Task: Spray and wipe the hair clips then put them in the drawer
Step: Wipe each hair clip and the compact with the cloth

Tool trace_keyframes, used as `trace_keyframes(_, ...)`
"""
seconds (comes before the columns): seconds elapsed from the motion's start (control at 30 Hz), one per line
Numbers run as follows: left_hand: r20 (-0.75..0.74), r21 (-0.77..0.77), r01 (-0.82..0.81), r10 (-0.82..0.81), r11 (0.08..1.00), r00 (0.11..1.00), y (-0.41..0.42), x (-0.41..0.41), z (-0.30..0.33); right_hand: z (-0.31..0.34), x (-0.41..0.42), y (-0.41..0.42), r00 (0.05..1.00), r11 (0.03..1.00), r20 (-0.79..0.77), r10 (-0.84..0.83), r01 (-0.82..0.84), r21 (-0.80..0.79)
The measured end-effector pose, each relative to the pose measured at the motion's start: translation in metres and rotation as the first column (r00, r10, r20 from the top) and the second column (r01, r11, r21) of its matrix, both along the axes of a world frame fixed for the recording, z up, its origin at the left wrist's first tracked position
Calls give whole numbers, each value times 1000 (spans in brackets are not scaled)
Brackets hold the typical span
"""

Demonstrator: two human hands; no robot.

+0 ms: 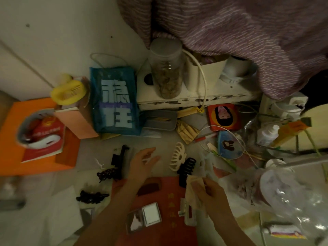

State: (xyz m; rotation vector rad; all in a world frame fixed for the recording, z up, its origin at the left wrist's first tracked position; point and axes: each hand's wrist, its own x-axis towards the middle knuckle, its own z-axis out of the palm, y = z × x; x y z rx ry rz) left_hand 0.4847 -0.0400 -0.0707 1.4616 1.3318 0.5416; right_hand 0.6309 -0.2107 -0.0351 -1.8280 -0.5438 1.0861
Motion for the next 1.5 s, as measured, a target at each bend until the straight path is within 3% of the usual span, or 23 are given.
trace_keyframes(0.3, -39, 101, -101, 106, 990, 994, -10, -104, 27, 13, -58, 17, 991, 991, 4, 136, -136, 19)
trace_keyframes(0.47, -39, 43, -145, 147, 989, 988, -1, -165, 21, 18, -105, 36, 992, 992, 3, 123, -123, 7)
trace_keyframes(0.6, -86, 39, -51, 54, 998, 995, 11, -220, 7, 15, -150, 51, 995, 997, 85, 55, -50, -60)
trace_keyframes(0.8, -125, 15, 113, -110, 994, 986, 30, -282, -10, 8, -223, 56, 996, 990, 86, -24, 36, -135)
trace_keyframes(0.97, -113, -15, 262, -262, 965, 958, 38, -306, -21, 7, -269, 60, 994, 982, 38, -104, 109, -158)
trace_keyframes(1.17, -74, -48, 325, -328, 945, 942, 45, -308, -34, 14, -289, 61, 990, 980, -3, -141, 139, -145)
trace_keyframes(1.5, -43, -75, 218, -221, 973, 974, 40, -305, -56, -3, -287, 60, 991, 970, 3, -132, 129, -207)
